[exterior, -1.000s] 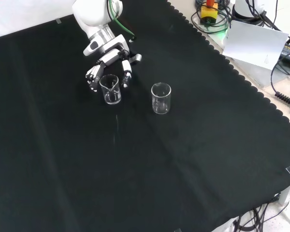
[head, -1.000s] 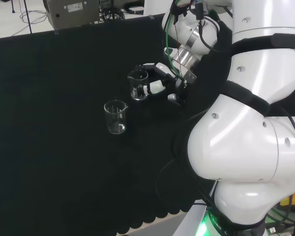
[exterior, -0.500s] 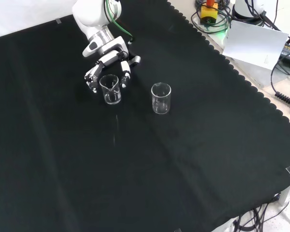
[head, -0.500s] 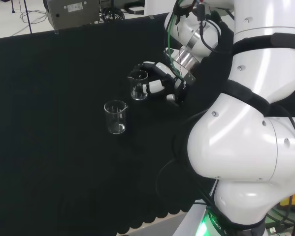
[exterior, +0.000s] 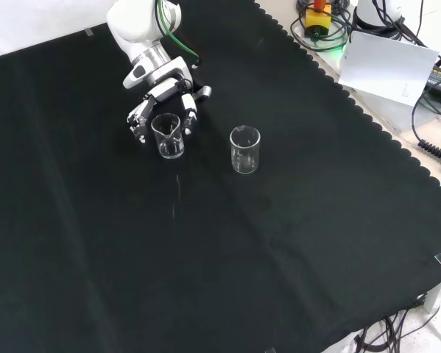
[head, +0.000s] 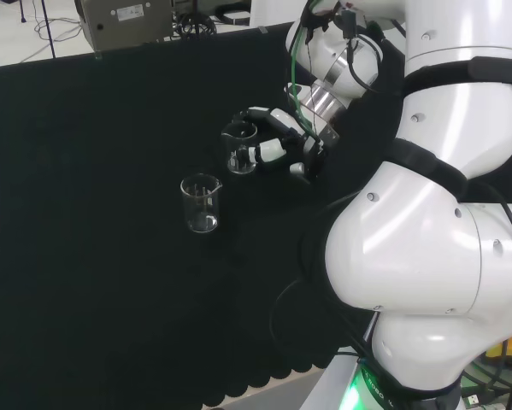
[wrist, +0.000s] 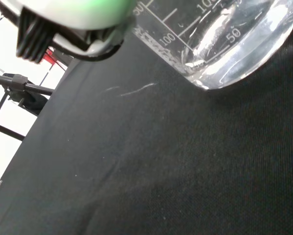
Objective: Pick up the beaker on the right.
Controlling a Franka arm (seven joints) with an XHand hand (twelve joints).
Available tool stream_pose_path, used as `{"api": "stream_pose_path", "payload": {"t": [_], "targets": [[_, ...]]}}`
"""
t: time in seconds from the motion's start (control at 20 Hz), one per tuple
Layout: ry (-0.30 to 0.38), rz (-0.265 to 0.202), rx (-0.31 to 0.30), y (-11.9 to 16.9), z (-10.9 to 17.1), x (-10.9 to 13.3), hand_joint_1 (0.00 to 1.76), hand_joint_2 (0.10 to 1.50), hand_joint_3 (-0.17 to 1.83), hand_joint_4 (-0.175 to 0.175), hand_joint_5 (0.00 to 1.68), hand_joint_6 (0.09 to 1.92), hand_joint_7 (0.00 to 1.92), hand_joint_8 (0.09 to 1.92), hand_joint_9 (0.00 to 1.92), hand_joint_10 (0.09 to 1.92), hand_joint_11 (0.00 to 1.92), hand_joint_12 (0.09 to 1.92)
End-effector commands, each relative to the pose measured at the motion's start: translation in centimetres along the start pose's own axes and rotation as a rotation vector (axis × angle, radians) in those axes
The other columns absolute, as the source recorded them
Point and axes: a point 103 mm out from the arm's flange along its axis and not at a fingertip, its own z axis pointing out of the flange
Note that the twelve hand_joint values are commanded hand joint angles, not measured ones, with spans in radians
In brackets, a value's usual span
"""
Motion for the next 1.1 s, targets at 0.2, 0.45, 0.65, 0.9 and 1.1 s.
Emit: {"api": "stream_pose_path", "payload": {"t": [0.2,0.45,0.65,0.9,1.1], "targets": [[0.009,-0.013,0.008,0.4,0.4,0.2,0.99,0.51,0.62,-0.062,0.37,0.72,0.43,0.78,0.59,0.65,0.15,1.38],[0.020,-0.025,-0.015,0.6,0.0,0.0,0.99,0.52,0.62,-0.062,0.37,0.72,0.44,0.78,0.59,0.65,0.16,1.38],[0.022,-0.023,-0.025,0.7,-0.2,-0.4,0.98,0.53,0.62,-0.061,0.42,0.75,0.46,0.78,0.61,0.65,0.18,1.38],[0.027,-0.044,-0.037,1.0,-0.6,-0.5,0.98,0.54,0.61,-0.059,0.46,0.79,0.47,0.78,0.63,0.64,0.19,1.37],[0.025,-0.059,-0.022,1.5,-0.6,-0.1,1.00,0.57,0.62,-0.052,0.64,0.87,0.56,0.77,0.71,0.63,0.29,1.34]]}}
